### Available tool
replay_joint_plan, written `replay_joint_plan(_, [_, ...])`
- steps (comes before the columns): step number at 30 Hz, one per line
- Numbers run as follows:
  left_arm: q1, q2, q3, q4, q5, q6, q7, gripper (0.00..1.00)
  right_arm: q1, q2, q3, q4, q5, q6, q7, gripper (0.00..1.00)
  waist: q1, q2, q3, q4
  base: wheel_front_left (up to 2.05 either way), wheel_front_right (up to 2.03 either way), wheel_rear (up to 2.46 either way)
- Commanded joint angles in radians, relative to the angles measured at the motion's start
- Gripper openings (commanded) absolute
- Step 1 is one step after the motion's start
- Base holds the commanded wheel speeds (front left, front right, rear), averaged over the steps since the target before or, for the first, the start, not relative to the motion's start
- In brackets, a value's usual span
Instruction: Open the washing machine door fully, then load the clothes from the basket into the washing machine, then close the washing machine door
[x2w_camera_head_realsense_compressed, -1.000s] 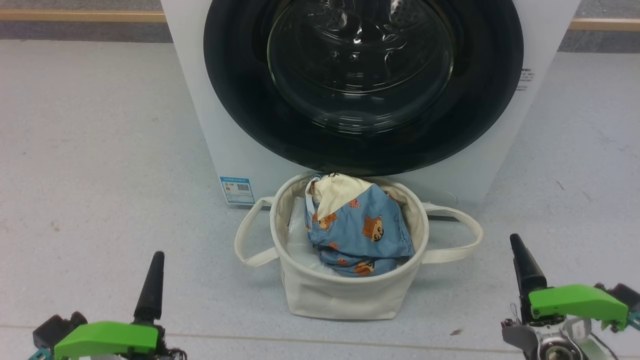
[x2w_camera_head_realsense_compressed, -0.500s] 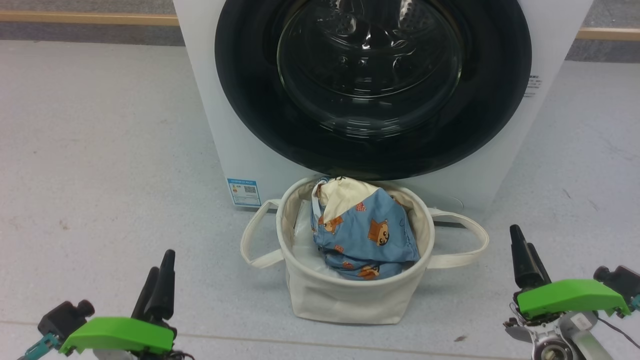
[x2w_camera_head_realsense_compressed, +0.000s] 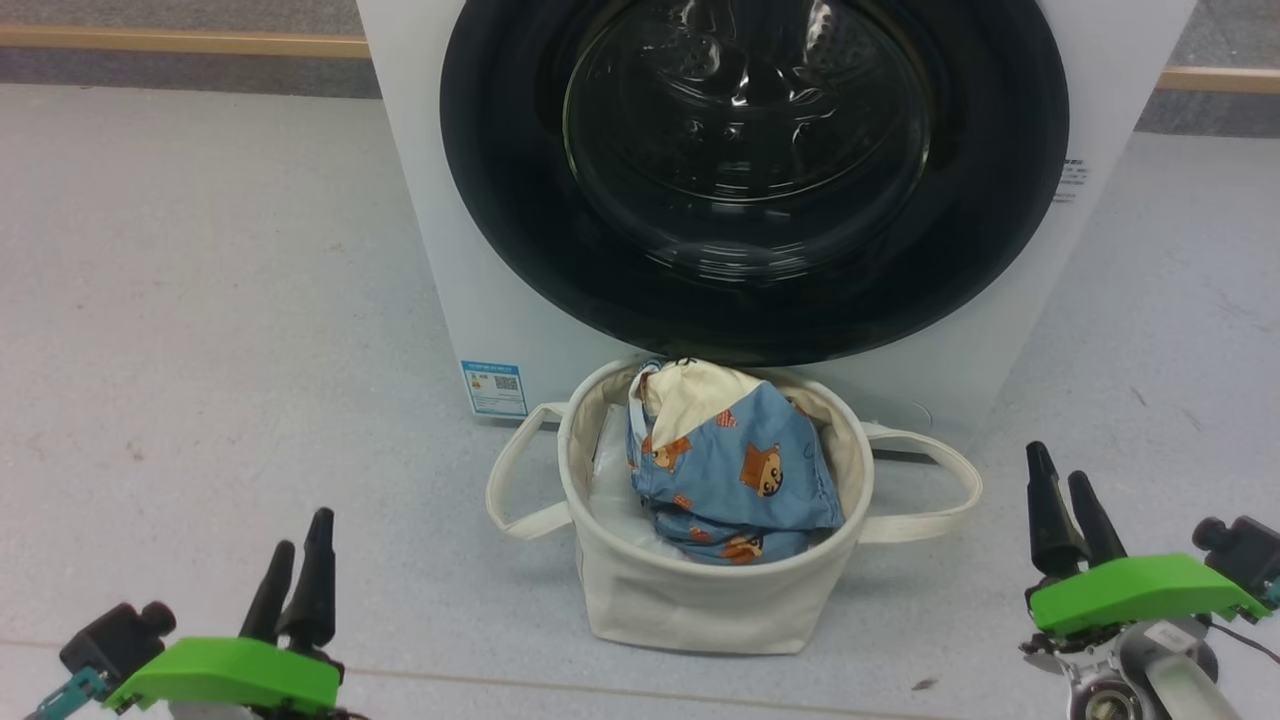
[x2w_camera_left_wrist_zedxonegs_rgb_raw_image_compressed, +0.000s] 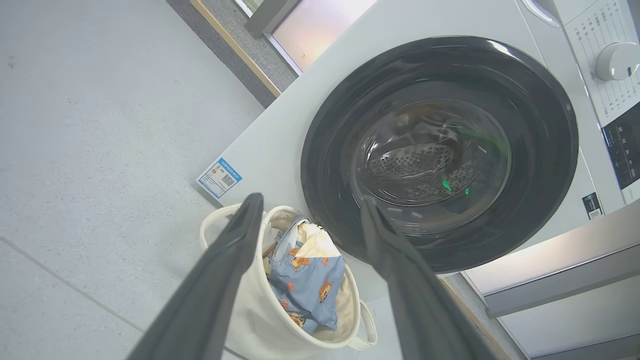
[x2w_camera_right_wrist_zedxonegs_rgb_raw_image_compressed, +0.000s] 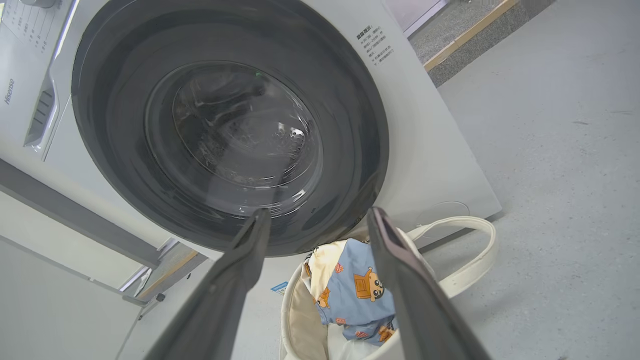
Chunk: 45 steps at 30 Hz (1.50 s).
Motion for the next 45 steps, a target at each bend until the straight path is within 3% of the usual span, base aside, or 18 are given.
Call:
replay_joint_plan(1, [-0.068, 0.032, 0.019, -0.030, 0.027, 0.005, -0.015, 1.00, -0.062, -0.005, -0.002, -0.028, -0.034, 0.000, -0.011, 1.00, 0.0000, 0.0000, 0.000, 0.001, 0.00, 0.00, 0.00])
replay_joint_plan(45, [-0.131, 0.158, -0.079, -0.024, 0.417, 0.053, -0.143, 1.00, -0.152, 0.051, -0.083, 0.066, -0.641, 0.000, -0.033, 1.00, 0.0000, 0.0000, 0.002, 0.044, 0.00, 0.00, 0.00])
